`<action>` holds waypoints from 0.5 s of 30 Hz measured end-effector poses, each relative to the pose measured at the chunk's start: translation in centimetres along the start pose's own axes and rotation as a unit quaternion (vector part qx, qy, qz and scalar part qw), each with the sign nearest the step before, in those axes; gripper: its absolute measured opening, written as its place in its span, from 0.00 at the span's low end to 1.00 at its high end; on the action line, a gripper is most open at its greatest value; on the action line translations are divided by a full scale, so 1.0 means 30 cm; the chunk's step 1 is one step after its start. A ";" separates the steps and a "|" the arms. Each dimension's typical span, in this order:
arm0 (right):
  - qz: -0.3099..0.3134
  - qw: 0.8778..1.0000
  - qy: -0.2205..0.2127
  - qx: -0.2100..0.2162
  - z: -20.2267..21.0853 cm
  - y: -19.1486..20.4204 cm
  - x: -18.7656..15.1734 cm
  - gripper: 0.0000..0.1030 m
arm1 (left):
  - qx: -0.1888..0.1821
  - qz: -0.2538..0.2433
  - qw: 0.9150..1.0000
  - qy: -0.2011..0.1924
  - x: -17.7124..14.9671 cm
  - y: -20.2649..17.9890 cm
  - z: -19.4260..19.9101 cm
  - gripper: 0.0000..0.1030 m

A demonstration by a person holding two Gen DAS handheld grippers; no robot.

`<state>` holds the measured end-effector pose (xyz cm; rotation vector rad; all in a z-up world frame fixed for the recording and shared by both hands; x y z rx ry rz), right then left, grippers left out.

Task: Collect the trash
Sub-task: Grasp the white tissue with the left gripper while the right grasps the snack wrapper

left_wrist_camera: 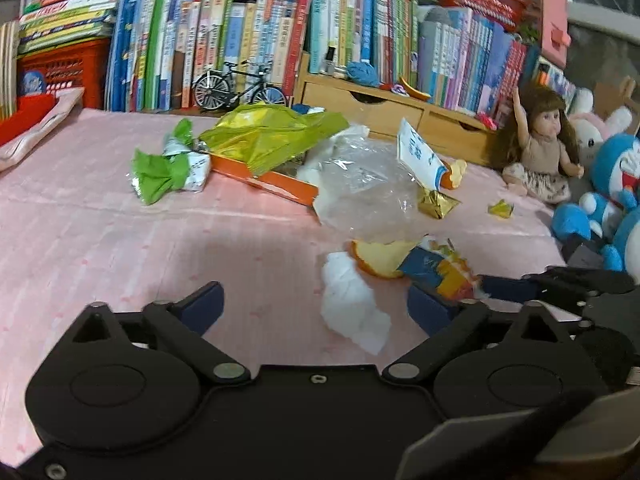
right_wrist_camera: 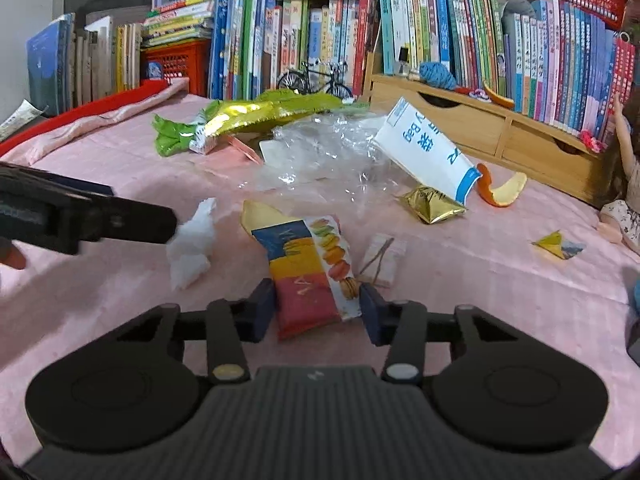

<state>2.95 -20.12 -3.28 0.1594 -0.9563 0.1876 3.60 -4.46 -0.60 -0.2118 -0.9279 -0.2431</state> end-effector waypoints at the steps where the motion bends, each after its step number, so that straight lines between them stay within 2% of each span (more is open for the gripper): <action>1: 0.000 1.000 -0.003 -0.003 0.017 -0.009 -0.003 0.49 | 0.002 -0.008 1.000 0.003 0.000 -0.011 -0.011 0.85; 5: -0.010 1.000 -0.013 -0.016 0.080 -0.055 -0.012 0.49 | -0.017 -0.028 0.999 0.014 -0.013 -0.059 -0.043 0.80; 7: -0.018 1.000 -0.015 -0.020 0.104 -0.077 -0.016 0.49 | -0.023 -0.034 0.999 0.020 -0.023 -0.081 -0.064 0.74; 9: -0.021 0.999 -0.015 -0.025 0.120 -0.091 -0.022 0.49 | -0.028 -0.035 0.999 0.030 -0.038 -0.096 -0.089 0.55; 10: -0.022 0.999 -0.015 -0.026 0.128 -0.095 -0.026 0.49 | -0.032 -0.031 0.998 0.035 -0.045 -0.103 -0.097 0.50; 12: -0.023 0.999 -0.015 -0.029 0.139 -0.098 -0.035 0.49 | -0.032 -0.033 0.999 0.018 -0.046 -0.111 -0.089 0.30; 15: -0.025 0.999 -0.014 -0.027 0.158 -0.093 -0.047 0.49 | -0.052 -0.032 0.998 0.017 -0.050 -0.128 -0.070 0.29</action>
Point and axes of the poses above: each gripper's, at about its wrist camera, not at the fingertips, and z roughly against the way its jaws point, y to its left, x to its top, the point moved 7 cm from there along -z, roughly the way its jaws point, and after that the axes turned 8 degrees about -z, right-handed, at the moved point
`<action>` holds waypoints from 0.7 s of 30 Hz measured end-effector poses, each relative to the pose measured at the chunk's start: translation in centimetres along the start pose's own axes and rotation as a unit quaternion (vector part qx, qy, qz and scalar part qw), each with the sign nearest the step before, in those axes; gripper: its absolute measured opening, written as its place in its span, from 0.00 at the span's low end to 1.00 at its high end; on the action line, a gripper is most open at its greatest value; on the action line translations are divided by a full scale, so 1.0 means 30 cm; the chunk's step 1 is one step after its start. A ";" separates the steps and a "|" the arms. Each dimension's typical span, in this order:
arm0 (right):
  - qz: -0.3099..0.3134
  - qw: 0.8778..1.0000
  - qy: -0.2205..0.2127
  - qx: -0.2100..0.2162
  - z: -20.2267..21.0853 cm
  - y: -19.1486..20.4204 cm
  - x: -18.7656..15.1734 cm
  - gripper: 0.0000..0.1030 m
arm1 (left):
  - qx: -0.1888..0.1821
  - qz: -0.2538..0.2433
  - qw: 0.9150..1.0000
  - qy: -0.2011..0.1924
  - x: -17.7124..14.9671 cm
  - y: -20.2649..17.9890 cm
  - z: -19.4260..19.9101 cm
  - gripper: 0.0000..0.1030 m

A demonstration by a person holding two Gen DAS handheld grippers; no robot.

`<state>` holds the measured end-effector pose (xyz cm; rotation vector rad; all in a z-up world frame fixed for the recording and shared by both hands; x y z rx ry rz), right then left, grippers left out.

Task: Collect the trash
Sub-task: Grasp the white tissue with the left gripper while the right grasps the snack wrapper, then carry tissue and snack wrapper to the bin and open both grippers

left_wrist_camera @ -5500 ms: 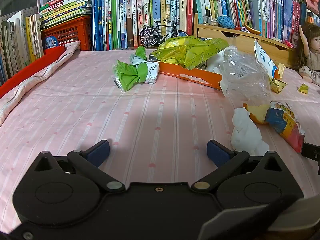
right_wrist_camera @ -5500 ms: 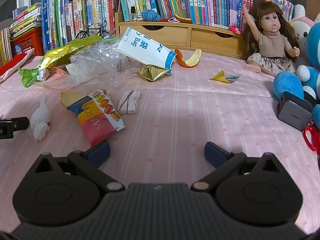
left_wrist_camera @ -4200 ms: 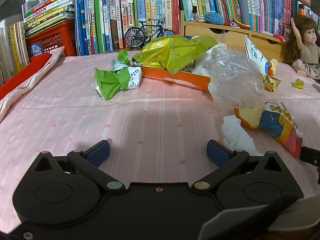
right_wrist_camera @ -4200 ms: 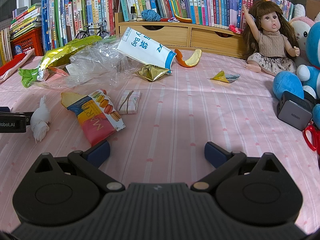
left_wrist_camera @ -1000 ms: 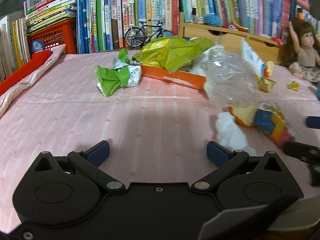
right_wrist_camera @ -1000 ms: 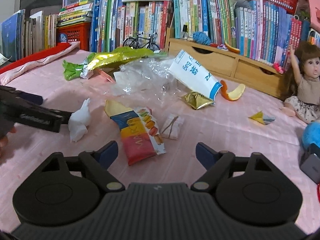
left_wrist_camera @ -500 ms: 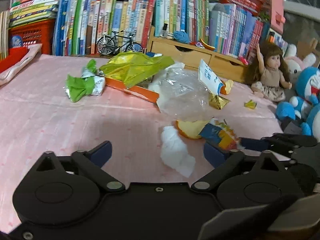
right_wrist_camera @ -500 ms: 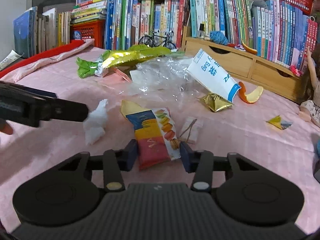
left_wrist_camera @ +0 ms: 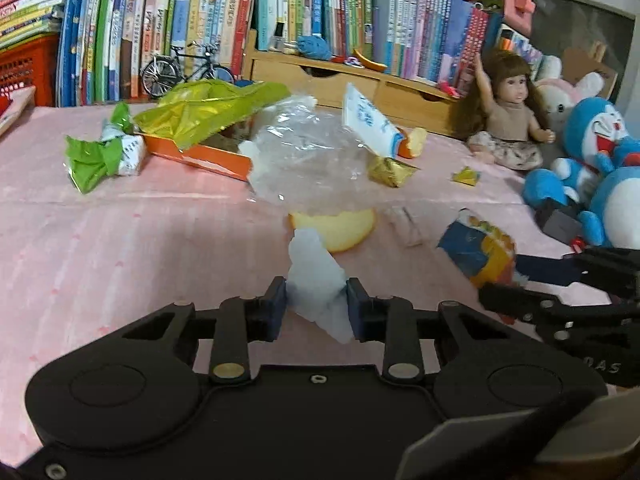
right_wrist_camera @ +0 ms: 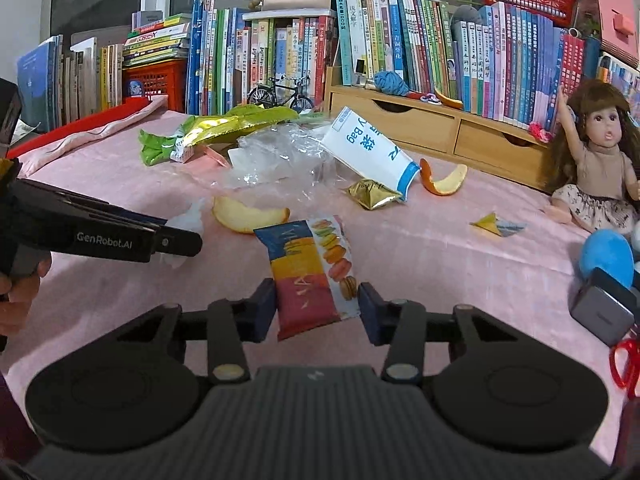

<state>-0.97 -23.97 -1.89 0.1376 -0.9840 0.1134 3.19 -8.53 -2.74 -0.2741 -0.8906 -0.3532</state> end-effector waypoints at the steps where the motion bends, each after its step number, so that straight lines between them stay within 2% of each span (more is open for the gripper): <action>1: -0.001 1.000 -0.001 0.002 0.008 0.004 -0.004 0.48 | -0.004 -0.001 1.000 -0.001 0.003 -0.003 0.009 0.29; 8: 0.007 1.000 -0.011 0.020 0.092 0.062 -0.032 0.48 | -0.010 -0.003 1.000 -0.024 -0.007 -0.014 0.153 0.28; 11: 0.011 0.999 -0.013 0.032 0.140 0.092 -0.057 0.48 | -0.012 -0.028 0.999 -0.039 -0.036 -0.037 0.245 0.28; 18: 0.010 0.998 -0.019 0.066 0.270 0.168 -0.143 0.48 | -0.042 -0.073 0.995 -0.054 -0.171 -0.114 0.475 0.28; 21: 0.008 0.996 -0.012 0.087 0.320 0.203 -0.199 0.48 | -0.070 -0.077 0.993 -0.046 -0.245 -0.143 0.556 0.28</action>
Point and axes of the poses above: each gripper's, at about its wrist camera, not at the fingertips, and z roughly against the way its jaws point, y to its left, x to its top, the point moved 7 cm from there along -z, roughly the way its jaws point, and after that the axes turned 8 degrees about -z, right-handed, at the moved point
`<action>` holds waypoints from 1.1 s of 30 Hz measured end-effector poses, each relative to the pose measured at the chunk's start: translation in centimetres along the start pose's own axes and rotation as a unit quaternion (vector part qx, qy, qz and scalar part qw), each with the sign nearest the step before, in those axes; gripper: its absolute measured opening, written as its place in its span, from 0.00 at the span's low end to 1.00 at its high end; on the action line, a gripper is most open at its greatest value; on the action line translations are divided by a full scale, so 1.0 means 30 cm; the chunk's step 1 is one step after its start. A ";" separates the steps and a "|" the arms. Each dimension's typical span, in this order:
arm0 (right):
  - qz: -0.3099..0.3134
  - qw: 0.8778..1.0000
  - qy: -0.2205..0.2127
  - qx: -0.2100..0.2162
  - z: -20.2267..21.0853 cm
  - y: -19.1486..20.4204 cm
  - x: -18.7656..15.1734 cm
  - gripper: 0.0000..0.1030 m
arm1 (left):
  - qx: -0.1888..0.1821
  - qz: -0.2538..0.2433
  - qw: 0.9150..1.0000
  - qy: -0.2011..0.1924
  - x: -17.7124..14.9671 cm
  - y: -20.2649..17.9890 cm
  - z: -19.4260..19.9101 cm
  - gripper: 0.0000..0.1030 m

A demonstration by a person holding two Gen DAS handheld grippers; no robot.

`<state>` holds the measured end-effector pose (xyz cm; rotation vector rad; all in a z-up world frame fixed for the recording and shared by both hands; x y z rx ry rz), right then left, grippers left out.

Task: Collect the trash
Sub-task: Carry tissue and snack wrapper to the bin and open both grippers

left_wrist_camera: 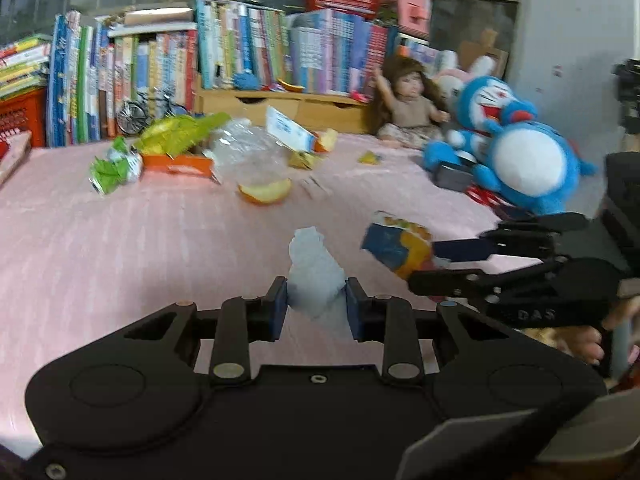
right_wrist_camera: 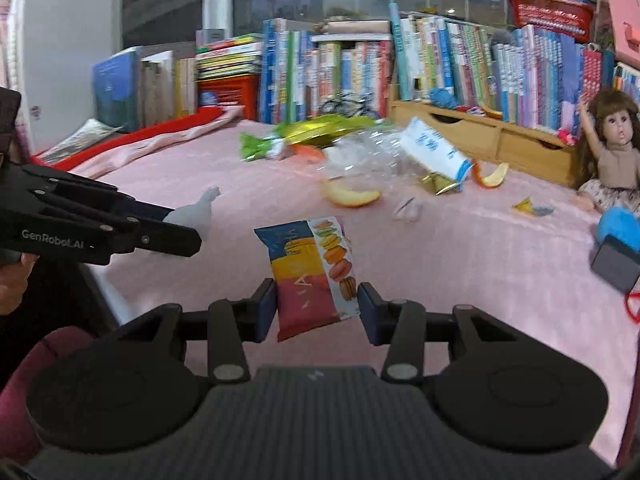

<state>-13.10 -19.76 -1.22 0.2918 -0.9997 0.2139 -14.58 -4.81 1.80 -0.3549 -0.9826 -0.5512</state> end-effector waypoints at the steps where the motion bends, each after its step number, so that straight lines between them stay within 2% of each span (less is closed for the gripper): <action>1: -0.003 1.000 0.006 0.008 0.014 0.013 -0.022 0.48 | -0.012 0.007 1.000 0.003 -0.024 -0.016 0.026 0.28; 4: 0.002 0.999 0.024 0.025 0.046 0.052 -0.085 0.48 | -0.043 0.020 0.999 0.013 -0.092 -0.056 0.081 0.28; 9: 0.034 0.997 0.071 0.027 0.057 0.104 -0.239 0.49 | -0.047 0.004 0.998 0.048 -0.214 -0.113 0.115 0.28; 15: 0.058 0.986 0.154 0.024 0.009 0.141 -0.455 0.48 | -0.048 0.008 0.991 0.126 -0.390 -0.137 0.059 0.28; 19: 0.077 0.979 0.188 0.027 -0.019 0.168 -0.555 0.48 | -0.058 0.004 0.984 0.166 -0.483 -0.158 0.016 0.28; 24: 0.089 0.972 0.214 0.031 -0.036 0.189 -0.627 0.49 | -0.055 0.004 0.976 0.210 -0.576 -0.168 -0.029 0.28; 33: 0.116 0.963 0.239 0.045 -0.059 0.225 -0.676 0.53 | -0.055 -0.006 0.965 0.256 -0.663 -0.170 -0.068 0.29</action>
Point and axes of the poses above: each gripper's, at about its wrist camera, not at the fingertips, and z roughly against the way its jaws point, y to its left, x to its top, the point moved 7 cm from there along -z, roughly the way its jaws point, and after that the axes turned 8 degrees about -z, right-handed, at the moved point
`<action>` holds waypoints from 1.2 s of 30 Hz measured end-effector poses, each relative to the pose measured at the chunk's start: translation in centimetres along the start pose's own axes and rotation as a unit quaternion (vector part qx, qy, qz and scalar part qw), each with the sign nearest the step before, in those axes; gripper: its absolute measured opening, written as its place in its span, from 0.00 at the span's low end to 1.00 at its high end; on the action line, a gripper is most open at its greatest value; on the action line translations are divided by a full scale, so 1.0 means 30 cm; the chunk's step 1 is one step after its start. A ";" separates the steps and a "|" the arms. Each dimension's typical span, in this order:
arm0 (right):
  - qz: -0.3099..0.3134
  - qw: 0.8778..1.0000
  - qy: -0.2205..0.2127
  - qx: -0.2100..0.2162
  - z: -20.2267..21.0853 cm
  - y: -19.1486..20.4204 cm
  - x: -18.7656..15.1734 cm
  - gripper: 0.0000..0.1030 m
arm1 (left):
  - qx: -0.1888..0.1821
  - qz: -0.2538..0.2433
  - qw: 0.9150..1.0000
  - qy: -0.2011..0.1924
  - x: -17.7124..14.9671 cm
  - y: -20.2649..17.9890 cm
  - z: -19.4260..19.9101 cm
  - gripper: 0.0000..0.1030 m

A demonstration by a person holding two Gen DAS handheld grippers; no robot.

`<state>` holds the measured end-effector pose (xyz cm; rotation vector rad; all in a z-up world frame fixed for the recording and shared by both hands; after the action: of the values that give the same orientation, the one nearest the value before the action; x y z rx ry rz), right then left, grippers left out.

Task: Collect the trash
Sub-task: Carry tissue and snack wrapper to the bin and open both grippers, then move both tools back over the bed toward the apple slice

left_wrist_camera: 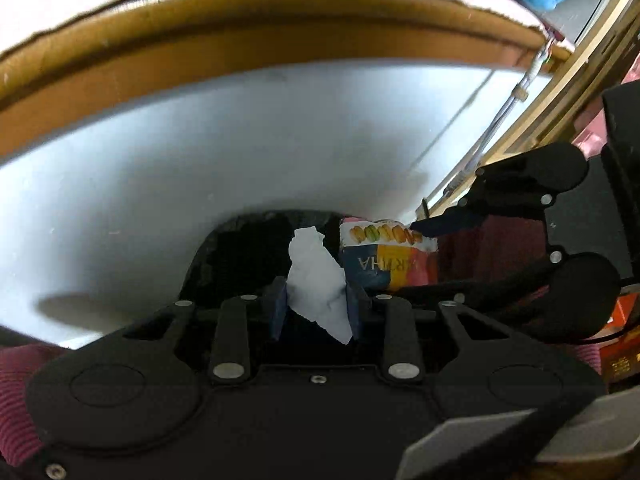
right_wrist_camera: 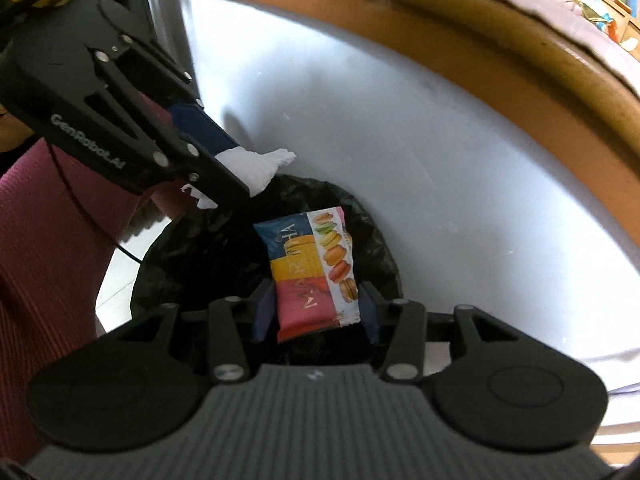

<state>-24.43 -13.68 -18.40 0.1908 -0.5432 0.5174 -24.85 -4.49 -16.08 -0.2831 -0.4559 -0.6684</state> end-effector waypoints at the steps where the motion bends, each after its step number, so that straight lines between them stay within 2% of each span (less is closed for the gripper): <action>1: 0.001 1.000 0.002 0.001 -0.004 0.004 -0.003 0.55 | 0.002 -0.001 1.000 0.003 -0.003 0.001 -0.005 0.29; 2: 0.002 1.000 0.002 0.001 -0.011 0.010 -0.002 0.61 | 0.004 -0.002 1.000 0.007 -0.003 -0.003 -0.010 0.29; 4: 0.002 1.000 0.003 0.002 -0.017 0.012 -0.001 0.64 | 0.009 -0.006 1.000 0.010 0.001 -0.010 -0.014 0.30; 8: -0.001 1.000 0.003 0.009 -0.020 0.008 0.001 0.78 | 0.017 -0.017 1.000 0.011 0.017 -0.030 -0.015 0.48; 14: -0.001 1.000 -0.001 0.008 -0.024 0.009 0.001 0.81 | 0.024 -0.025 0.999 0.014 0.028 -0.041 -0.019 0.56; 20: -0.011 1.000 -0.022 0.002 0.030 -0.019 0.027 0.81 | 0.032 -0.031 0.999 -0.004 0.049 -0.033 0.021 0.62; 29: -0.033 0.993 -0.114 -0.002 0.215 -0.108 0.147 0.84 | 0.066 -0.054 0.992 -0.094 0.175 0.011 0.235 0.74; 36: -0.071 0.979 -0.192 -0.009 0.424 -0.264 0.269 0.86 | 0.067 -0.025 0.979 -0.193 0.312 0.080 0.458 0.82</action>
<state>-20.06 -20.96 -3.66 0.3130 -0.9038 0.3368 -21.11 -2.24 0.13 -0.2749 -0.8786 -0.6283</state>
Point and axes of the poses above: each gripper's, at about its wrist camera, not at the fingertips, and z roughly against the way its jaws point, y to its left, x to its top, the point moved 7 cm from there along -z, roughly the way its jaws point, and after that the axes turned 8 degrees about -z, right-handed, at the moved point
